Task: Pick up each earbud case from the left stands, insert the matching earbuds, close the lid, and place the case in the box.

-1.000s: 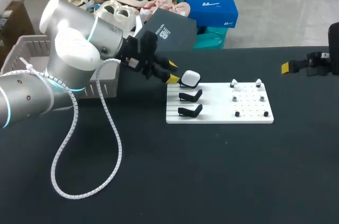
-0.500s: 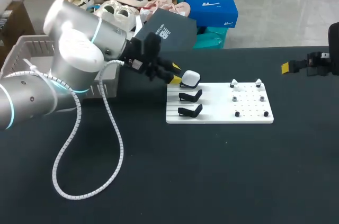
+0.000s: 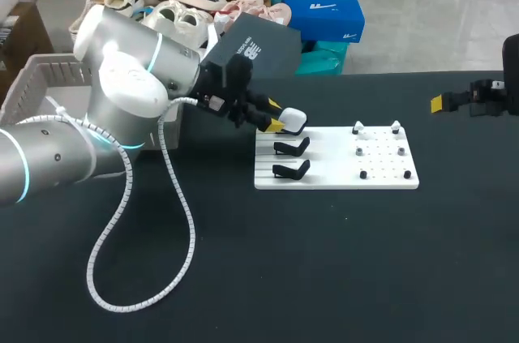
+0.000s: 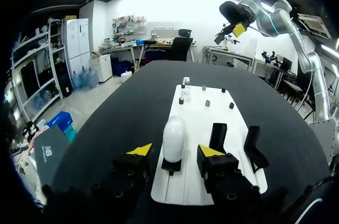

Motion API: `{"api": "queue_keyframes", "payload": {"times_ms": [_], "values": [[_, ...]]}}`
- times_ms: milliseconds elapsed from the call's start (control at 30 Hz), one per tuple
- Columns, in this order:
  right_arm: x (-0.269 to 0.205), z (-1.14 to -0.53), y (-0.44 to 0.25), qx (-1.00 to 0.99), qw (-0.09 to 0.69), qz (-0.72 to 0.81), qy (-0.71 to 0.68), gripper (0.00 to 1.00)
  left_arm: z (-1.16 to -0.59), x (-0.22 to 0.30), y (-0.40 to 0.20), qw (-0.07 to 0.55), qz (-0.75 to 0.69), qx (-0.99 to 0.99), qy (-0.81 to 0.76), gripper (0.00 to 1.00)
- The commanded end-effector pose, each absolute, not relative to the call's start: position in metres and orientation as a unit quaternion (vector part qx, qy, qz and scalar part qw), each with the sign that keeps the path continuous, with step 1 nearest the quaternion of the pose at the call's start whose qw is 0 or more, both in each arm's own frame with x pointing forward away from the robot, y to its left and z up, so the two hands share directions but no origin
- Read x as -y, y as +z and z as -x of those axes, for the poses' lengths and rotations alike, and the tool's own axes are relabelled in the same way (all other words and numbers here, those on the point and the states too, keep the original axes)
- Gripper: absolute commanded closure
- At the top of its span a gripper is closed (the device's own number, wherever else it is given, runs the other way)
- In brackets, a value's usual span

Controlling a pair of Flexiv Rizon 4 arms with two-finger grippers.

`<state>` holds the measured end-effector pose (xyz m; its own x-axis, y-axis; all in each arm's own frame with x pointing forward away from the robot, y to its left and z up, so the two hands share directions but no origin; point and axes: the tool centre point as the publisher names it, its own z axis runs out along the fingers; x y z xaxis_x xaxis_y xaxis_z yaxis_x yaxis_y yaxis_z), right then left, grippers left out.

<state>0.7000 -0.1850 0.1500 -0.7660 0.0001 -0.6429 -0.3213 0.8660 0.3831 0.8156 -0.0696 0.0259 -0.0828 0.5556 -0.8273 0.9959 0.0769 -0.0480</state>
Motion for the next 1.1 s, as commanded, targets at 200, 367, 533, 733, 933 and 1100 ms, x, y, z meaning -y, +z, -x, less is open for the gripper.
{"api": "queue_keyframes", "payload": {"times_ms": [200,367,533,733,933,1100], "values": [[0.185,-0.700,0.150,-0.908,0.330,0.088,0.243,0.00,-0.816,0.077,0.024,0.334,-0.589,-0.655,-0.335,0.51],[0.185,-0.700,0.150,-0.908,0.330,0.088,0.243,0.00,-0.815,0.080,0.024,0.335,-0.591,-0.652,-0.336,0.50],[0.185,-0.700,0.150,-0.908,0.330,0.088,0.243,0.00,-0.814,0.082,0.023,0.336,-0.590,-0.652,-0.337,0.51],[0.185,-0.700,0.150,-0.908,0.330,0.088,0.243,0.00,-0.814,0.083,0.021,0.337,-0.588,-0.654,-0.337,0.59],[0.185,-0.700,0.150,-0.908,0.330,0.088,0.243,0.00,-0.812,0.084,0.018,0.337,-0.587,-0.656,-0.335,0.63],[0.185,-0.700,0.150,-0.908,0.330,0.088,0.243,0.00,-0.813,0.085,0.018,0.341,-0.585,-0.656,-0.334,0.63]]}}
